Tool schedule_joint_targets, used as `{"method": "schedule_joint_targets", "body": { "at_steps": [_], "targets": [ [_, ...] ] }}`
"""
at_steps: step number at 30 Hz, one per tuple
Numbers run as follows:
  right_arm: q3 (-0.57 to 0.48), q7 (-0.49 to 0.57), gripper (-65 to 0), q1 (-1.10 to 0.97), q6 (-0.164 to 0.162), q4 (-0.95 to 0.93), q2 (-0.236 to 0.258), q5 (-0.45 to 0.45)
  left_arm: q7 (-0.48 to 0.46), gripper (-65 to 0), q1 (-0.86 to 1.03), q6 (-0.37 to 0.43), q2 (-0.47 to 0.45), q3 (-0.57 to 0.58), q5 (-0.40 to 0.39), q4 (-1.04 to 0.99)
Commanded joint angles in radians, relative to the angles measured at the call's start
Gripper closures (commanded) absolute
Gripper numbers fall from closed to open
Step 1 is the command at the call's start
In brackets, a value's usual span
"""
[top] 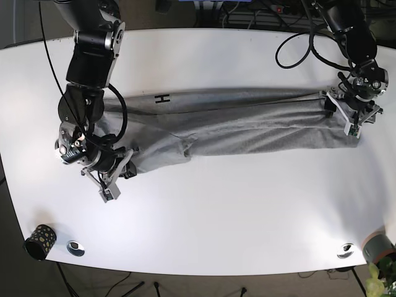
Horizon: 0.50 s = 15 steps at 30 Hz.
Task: Fold the T-shirt properly
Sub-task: 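Grasp the folded shirt's edge with both grippers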
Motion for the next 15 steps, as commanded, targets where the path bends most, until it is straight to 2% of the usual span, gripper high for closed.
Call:
{"method": "schedule_joint_targets", "body": {
  "at_steps": [1,7,15],
  "targets": [
    [0.004,-0.008,0.0,-0.026,0.004,0.103,0.007,0.014,0.058,-43.3,0.008,-0.012,-0.017,0.004,0.049,-0.006],
    [0.07,-0.041,0.0,-0.147,0.004,0.232,0.007,0.014,0.058,-43.3,0.008,-0.012,-0.037,0.004,0.044,-0.006],
    [0.136,-0.038,0.0,-0.23,0.007,0.234,0.006,0.014,0.058,-43.3,0.008,-0.012,-0.065,0.004,0.044,-0.006]
  ]
}}
